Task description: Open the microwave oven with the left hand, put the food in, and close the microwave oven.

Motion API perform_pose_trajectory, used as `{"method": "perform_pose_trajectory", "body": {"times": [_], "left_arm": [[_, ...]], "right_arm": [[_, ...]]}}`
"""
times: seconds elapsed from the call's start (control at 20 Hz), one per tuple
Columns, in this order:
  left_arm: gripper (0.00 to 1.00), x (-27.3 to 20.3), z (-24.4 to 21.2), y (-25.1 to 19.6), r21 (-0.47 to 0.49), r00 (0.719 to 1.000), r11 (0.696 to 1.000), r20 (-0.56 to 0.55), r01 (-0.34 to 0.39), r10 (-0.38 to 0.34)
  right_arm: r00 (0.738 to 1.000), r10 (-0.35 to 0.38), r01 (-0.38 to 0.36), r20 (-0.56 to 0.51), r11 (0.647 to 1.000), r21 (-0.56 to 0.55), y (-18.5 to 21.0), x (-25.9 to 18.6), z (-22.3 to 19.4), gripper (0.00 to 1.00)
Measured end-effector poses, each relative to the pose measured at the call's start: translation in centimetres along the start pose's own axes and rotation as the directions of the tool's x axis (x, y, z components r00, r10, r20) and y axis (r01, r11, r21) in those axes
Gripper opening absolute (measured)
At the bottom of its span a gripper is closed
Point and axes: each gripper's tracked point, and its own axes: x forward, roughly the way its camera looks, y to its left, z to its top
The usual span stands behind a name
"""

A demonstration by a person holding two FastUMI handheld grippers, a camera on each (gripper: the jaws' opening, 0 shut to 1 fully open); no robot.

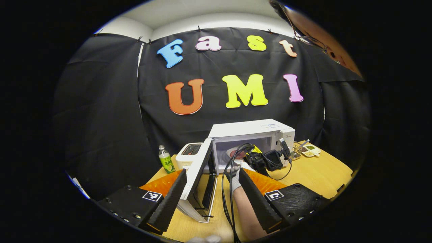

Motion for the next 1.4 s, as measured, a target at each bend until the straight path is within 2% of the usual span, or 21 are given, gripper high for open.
{"method": "perform_pose_trajectory", "body": {"times": [0.1,0.2,0.3,0.4,0.45,0.5,0.55,0.6,0.65,0.75,0.8,0.9,1.0,1.05,1.1,1.15,1.2,1.3,1.4], "left_arm": [[0.94,0.0,-0.7,0.4,0.006,1.0,1.0,-0.015,-0.005,0.005],[0.95,0.0,-0.8,1.1,0.013,1.0,1.0,-0.017,-0.016,0.016],[0.94,-0.2,-1.1,1.5,0.005,0.999,1.0,-0.027,-0.022,0.022],[0.95,-0.2,-1.2,1.7,0.006,0.999,1.0,-0.028,-0.028,0.028],[0.94,-0.3,-1.2,1.9,0.006,0.999,1.0,-0.033,-0.03,0.03],[0.94,-0.3,-1.2,2.0,0.003,0.999,1.0,-0.038,-0.029,0.03],[0.94,-0.4,-1.0,1.9,0.004,0.999,1.0,-0.035,-0.025,0.025],[0.94,-0.6,-0.6,1.8,0.008,0.999,1.0,-0.026,-0.021,0.022],[0.95,-0.6,-0.1,1.7,0.012,1.0,1.0,-0.018,-0.016,0.016],[0.94,-1.0,0.8,1.7,0.02,1.0,1.0,0.0,-0.006,0.006],[0.94,-1.1,1.4,1.8,0.021,1.0,1.0,0.012,-0.004,0.003],[0.94,-1.5,2.3,2.4,0.017,1.0,1.0,0.022,0.003,-0.004],[0.94,-2.2,3.9,3.2,0.015,0.998,1.0,0.055,0.003,-0.003],[0.94,-2.5,4.3,3.7,0.016,0.998,1.0,0.068,0.0,-0.001],[0.94,-2.5,4.7,4.3,0.018,0.997,1.0,0.076,-0.004,0.003],[0.94,-2.6,5.0,4.9,0.021,0.996,1.0,0.088,-0.008,0.007],[0.94,-2.6,5.3,5.7,0.022,0.995,1.0,0.098,-0.017,0.015],[0.94,-2.6,5.5,7.5,0.007,0.993,0.999,0.115,-0.039,0.038],[0.94,-2.3,5.3,9.4,-0.015,0.99,0.998,0.124,-0.067,0.068]], "right_arm": [[1.0,0.003,-0.004,0.01,0.999,0.036,0.0,1.1,0.2,0.05],[0.998,-0.012,0.009,0.066,0.999,0.043,-0.3,0.2,1.4,0.06],[0.995,-0.02,0.021,0.093,1.0,-0.007,-0.3,-0.3,2.2,0.07],[0.997,0.02,-0.02,0.078,1.0,-0.008,0.1,-0.4,2.0,0.11],[0.995,0.056,-0.057,0.086,0.998,0.008,0.7,-0.8,2.4,0.16],[0.991,0.089,-0.089,0.102,0.996,0.001,1.4,-1.3,2.7,0.12],[0.987,0.121,-0.117,0.11,0.992,-0.041,1.9,-2.3,3.3,0.65],[0.987,0.129,-0.12,0.101,0.988,-0.094,1.7,-3.3,3.1,0.55],[0.987,0.139,-0.128,0.083,0.983,-0.131,1.9,-4.2,2.7,0.9],[0.992,0.12,-0.106,0.041,0.962,-0.25,0.9,-7.2,2.2,0.95],[0.992,0.11,-0.089,0.054,0.95,-0.298,0.4,-8.9,2.6,0.96],[0.99,0.133,-0.097,0.055,0.897,-0.431,0.8,-13.7,4.1,0.96],[0.983,0.171,-0.108,0.06,0.82,-0.562,2.3,-18.9,6.1,0.99],[0.978,0.203,-0.126,0.051,0.768,-0.628,3.5,-21.4,6.7,0.99],[0.972,0.233,-0.137,0.042,0.7,-0.701,4.7,-23.8,7.6,0.88],[0.968,0.249,-0.129,0.036,0.613,-0.779,5.1,-26.1,8.6,0.99],[0.97,0.239,-0.097,0.043,0.545,-0.833,5.1,-28.6,9.6,1.0],[0.962,0.27,-0.093,0.036,0.451,-0.888,5.7,-33.5,10.8,1.0],[0.965,0.258,-0.054,0.057,0.402,-0.914,5.1,-37.7,12.5,1.0]]}}
